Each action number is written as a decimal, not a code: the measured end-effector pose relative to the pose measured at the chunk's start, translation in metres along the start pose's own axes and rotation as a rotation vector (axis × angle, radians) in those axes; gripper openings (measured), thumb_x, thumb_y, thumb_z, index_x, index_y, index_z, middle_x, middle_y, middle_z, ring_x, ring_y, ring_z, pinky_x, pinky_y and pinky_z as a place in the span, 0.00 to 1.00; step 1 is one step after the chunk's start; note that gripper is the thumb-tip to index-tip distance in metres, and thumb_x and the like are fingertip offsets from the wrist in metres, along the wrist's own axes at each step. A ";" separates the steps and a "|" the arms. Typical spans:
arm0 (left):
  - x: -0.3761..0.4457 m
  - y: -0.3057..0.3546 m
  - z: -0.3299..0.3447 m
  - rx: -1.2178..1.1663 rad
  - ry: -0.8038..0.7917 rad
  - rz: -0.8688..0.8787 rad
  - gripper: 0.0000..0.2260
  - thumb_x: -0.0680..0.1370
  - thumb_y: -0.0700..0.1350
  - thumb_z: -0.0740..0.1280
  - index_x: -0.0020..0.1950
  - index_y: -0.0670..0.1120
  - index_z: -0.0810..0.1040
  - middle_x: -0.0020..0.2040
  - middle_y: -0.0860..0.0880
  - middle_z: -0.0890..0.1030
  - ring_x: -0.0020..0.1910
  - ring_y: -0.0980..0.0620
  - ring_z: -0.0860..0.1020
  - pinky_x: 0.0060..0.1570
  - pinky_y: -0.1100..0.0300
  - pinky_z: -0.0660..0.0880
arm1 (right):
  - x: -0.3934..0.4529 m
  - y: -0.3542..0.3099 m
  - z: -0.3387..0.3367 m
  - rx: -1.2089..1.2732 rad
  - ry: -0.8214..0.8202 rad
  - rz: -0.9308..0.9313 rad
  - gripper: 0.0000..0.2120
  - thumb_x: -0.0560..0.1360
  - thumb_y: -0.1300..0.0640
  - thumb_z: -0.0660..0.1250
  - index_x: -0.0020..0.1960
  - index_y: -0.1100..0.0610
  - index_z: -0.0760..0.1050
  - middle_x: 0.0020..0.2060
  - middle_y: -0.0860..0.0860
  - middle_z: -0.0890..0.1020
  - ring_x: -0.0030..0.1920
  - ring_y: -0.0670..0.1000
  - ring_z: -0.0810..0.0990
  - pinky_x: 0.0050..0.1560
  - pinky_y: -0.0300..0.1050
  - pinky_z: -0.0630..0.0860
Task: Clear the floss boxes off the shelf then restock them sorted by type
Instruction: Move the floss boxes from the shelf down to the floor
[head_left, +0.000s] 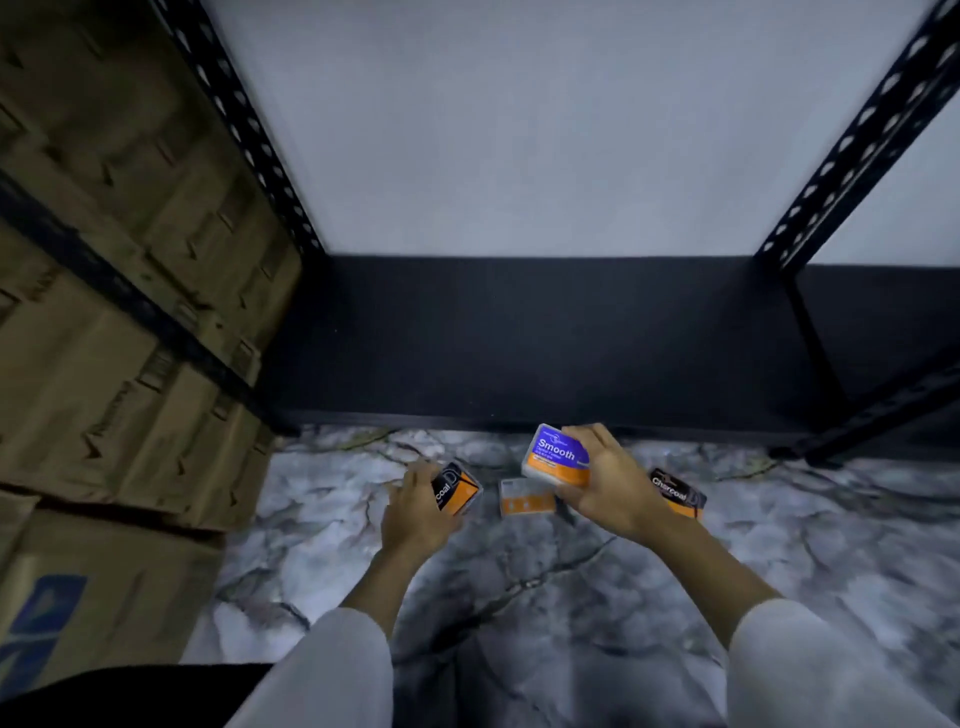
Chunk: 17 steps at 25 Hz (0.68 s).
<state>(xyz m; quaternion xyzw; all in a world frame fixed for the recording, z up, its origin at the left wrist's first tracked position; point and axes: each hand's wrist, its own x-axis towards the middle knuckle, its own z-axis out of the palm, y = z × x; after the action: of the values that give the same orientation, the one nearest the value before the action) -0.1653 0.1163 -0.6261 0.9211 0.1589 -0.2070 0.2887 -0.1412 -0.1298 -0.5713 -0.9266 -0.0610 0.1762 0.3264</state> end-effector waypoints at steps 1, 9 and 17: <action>0.009 -0.009 0.011 -0.003 -0.019 -0.020 0.32 0.67 0.46 0.76 0.68 0.50 0.67 0.63 0.47 0.71 0.62 0.43 0.69 0.54 0.49 0.74 | 0.008 0.006 0.012 -0.010 -0.022 0.008 0.35 0.68 0.49 0.73 0.71 0.54 0.63 0.60 0.48 0.70 0.57 0.50 0.74 0.56 0.48 0.74; 0.049 -0.050 0.062 0.061 0.001 0.015 0.30 0.71 0.48 0.73 0.71 0.50 0.67 0.66 0.48 0.72 0.62 0.43 0.67 0.51 0.49 0.74 | 0.049 0.021 0.073 -0.228 -0.124 -0.054 0.35 0.73 0.43 0.68 0.73 0.56 0.58 0.67 0.52 0.68 0.68 0.53 0.66 0.72 0.47 0.58; 0.064 -0.048 0.070 0.027 -0.034 0.077 0.30 0.71 0.49 0.74 0.71 0.52 0.68 0.66 0.51 0.73 0.63 0.45 0.68 0.52 0.50 0.75 | 0.072 0.032 0.095 -0.466 -0.223 -0.103 0.37 0.75 0.41 0.64 0.75 0.57 0.55 0.71 0.54 0.66 0.71 0.55 0.64 0.75 0.48 0.51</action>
<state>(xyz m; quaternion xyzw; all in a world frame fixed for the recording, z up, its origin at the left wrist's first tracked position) -0.1505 0.1232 -0.7310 0.9267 0.1158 -0.2134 0.2867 -0.1094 -0.0828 -0.6806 -0.9474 -0.1824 0.2415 0.1042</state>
